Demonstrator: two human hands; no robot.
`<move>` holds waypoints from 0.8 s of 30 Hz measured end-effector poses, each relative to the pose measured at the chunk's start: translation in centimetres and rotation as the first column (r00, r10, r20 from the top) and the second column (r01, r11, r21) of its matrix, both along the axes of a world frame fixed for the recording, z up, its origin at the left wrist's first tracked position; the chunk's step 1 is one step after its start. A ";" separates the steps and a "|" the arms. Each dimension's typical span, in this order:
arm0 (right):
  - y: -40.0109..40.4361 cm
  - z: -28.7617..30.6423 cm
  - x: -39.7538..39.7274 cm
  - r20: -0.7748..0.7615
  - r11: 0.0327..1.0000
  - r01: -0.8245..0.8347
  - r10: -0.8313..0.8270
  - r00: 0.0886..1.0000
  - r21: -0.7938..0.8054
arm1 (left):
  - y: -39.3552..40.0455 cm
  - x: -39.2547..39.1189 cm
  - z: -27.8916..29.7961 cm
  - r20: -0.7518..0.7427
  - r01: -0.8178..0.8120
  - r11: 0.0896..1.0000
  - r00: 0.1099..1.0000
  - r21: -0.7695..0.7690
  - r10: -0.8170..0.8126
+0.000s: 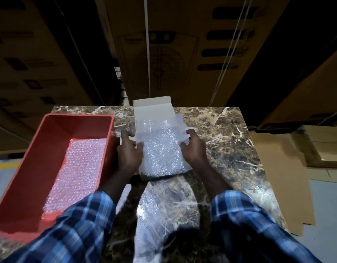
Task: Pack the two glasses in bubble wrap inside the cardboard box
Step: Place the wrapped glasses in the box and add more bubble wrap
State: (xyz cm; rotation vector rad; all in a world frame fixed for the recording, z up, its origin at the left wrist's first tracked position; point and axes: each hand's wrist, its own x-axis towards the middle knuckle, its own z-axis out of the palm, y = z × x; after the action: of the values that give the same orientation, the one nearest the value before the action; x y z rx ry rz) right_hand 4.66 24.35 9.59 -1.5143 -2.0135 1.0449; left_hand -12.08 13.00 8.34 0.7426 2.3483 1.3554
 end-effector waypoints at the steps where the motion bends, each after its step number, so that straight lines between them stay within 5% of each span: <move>1: 0.2 -0.3 -0.3 0.026 1.000 -0.022 0.021 0.999 0.017 | 0.2 0.0 0.0 -0.038 0.008 1.000 0.999 -0.021 -0.009; 6: 0.4 -1.4 -0.6 0.130 0.960 -0.221 0.200 0.971 0.172 | 0.3 -0.6 -1.3 -0.274 0.137 0.987 0.949 -0.084 -0.155; 8: 0.5 -1.2 -0.3 0.310 0.891 -0.338 0.243 0.919 0.302 | 0.1 -0.5 -1.5 -0.417 0.196 0.970 0.877 -0.143 -0.239; 11: 1.6 -0.5 -0.3 0.495 0.778 -0.571 0.399 0.772 0.263 | 0.5 -0.7 -0.7 -0.565 0.271 0.906 0.713 -0.325 -0.416; 13: 2.5 -0.4 -0.8 0.569 0.715 -0.676 0.486 0.663 0.178 | 0.8 -1.3 -0.2 -0.529 0.366 0.793 0.599 -0.487 -0.601; 17: 3.4 -1.1 -1.7 0.628 0.648 -0.759 0.567 0.533 0.059 | 2.1 -2.8 -0.7 -0.360 0.418 0.590 0.509 -0.690 -0.782; 24: 4.0 -1.4 -1.3 0.662 0.617 -0.787 0.589 0.463 0.002 | 2.3 -3.9 -1.7 -0.248 0.411 0.445 0.449 -0.796 -0.858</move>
State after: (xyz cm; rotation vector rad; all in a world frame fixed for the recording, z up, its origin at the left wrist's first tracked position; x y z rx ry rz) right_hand 3.35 28.38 8.18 -0.8499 -3.2619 0.3896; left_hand -15.95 15.28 6.67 1.8571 2.1827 -0.1697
